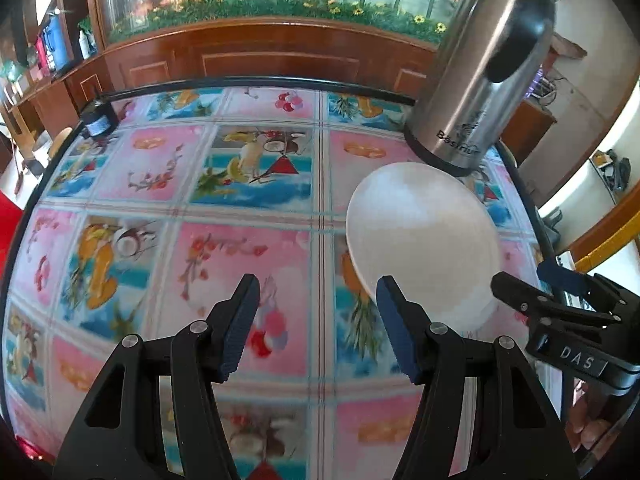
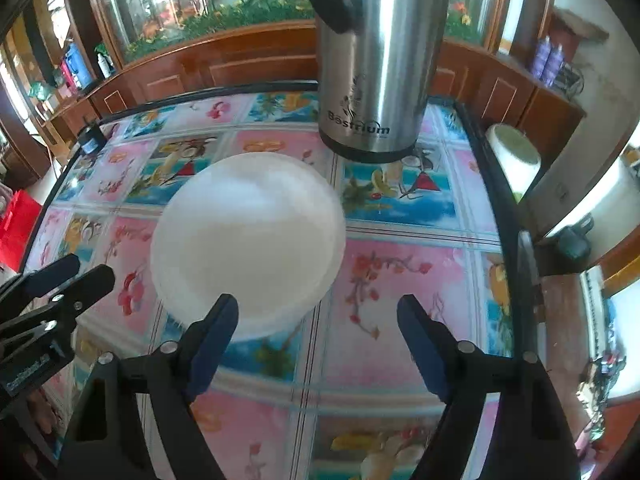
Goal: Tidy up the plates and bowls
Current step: 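Grasp the rim of the second white bowl with both tools, then lift the second white bowl with both tools and carry it to the stack, then lower the second white bowl into the first white bowl on the stack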
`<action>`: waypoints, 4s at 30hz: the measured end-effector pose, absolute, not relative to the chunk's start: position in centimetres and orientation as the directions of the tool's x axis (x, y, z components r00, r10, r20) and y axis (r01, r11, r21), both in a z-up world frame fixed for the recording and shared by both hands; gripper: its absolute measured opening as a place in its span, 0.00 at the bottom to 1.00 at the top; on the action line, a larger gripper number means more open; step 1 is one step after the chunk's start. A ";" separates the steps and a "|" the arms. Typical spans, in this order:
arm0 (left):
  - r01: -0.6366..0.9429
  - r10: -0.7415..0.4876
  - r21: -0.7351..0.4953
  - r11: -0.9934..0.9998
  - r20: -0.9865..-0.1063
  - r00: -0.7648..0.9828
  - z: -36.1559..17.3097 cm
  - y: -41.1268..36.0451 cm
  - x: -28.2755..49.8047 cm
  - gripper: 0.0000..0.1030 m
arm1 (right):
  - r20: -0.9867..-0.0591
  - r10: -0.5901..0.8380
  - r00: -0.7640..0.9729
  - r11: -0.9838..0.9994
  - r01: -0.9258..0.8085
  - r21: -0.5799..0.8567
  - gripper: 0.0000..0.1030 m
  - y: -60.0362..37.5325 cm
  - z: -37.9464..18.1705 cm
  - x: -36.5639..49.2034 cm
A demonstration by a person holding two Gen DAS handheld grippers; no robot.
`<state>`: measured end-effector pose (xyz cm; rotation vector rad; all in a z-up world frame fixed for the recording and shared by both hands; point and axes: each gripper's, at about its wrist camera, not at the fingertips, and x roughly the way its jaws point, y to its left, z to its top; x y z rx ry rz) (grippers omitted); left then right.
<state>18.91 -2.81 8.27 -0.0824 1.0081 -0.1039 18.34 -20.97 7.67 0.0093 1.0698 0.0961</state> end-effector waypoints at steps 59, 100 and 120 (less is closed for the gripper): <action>-0.040 -0.197 -0.248 0.968 -0.851 0.487 10.1 9.4 -0.9 0.11 | -0.892 0.154 0.426 0.940 -0.340 0.000 0.19 -7.2 10.6 0.5; -0.274 -0.041 -0.231 0.934 -0.828 0.559 12.7 27.7 -14.7 0.12 | -0.881 0.302 0.364 0.727 -0.686 -0.034 0.27 12.5 12.0 -7.6; -0.304 0.000 -0.207 0.930 -0.826 0.563 10.9 28.9 -16.4 0.12 | -0.906 0.278 0.319 0.696 -0.717 -0.039 0.31 14.7 9.9 -8.7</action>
